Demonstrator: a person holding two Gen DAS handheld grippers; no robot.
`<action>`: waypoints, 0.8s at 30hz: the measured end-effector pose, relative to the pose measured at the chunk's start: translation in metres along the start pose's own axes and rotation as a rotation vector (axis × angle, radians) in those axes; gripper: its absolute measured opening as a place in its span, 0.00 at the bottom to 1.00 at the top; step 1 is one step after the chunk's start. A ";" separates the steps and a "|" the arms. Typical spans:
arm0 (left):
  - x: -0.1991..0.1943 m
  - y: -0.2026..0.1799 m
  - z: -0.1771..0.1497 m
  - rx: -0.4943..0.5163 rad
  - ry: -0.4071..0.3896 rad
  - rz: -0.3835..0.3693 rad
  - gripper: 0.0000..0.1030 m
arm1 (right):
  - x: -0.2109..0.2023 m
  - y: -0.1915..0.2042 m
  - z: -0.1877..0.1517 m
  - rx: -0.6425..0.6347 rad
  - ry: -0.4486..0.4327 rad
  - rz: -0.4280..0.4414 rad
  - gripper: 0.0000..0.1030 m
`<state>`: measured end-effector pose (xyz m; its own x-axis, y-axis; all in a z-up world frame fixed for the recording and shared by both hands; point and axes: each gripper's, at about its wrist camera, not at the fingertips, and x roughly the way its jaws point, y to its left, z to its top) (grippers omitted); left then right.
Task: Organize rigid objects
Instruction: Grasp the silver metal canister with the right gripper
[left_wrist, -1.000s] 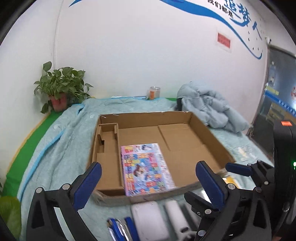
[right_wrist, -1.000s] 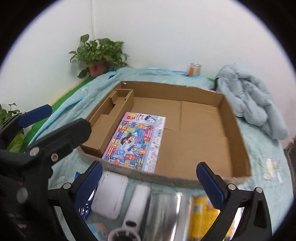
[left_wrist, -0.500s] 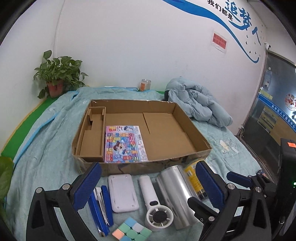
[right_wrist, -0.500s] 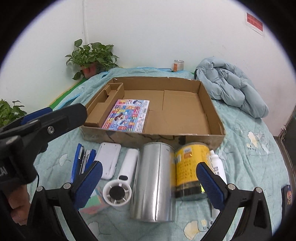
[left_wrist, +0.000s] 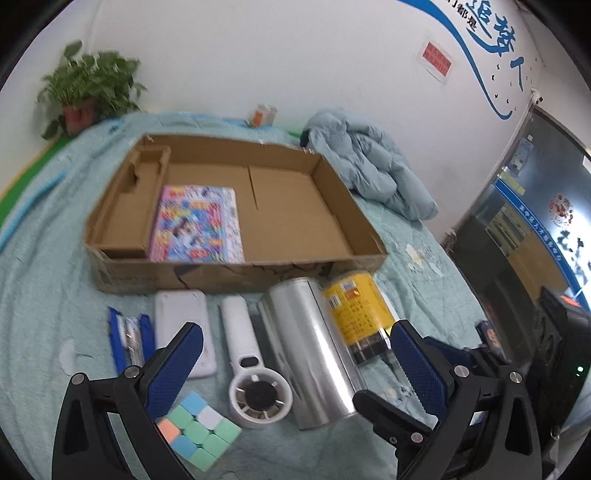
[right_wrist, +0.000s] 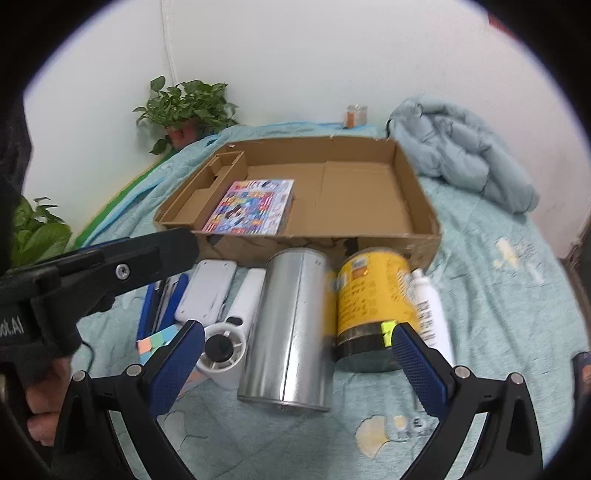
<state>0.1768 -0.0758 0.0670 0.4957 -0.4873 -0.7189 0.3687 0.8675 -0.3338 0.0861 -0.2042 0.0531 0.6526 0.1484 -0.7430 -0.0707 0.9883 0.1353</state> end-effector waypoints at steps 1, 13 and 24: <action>0.008 0.001 -0.001 -0.009 0.027 -0.015 0.99 | 0.004 -0.006 -0.003 0.019 0.020 0.042 0.98; 0.089 0.002 0.001 -0.031 0.206 -0.184 0.95 | 0.061 -0.049 -0.029 0.232 0.253 0.241 0.92; 0.143 0.002 0.000 -0.044 0.373 -0.147 0.83 | 0.094 -0.038 -0.038 0.243 0.390 0.308 0.83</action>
<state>0.2484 -0.1432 -0.0365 0.1178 -0.5441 -0.8307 0.3765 0.7986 -0.4696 0.1213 -0.2262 -0.0468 0.2986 0.4771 -0.8266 -0.0079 0.8673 0.4977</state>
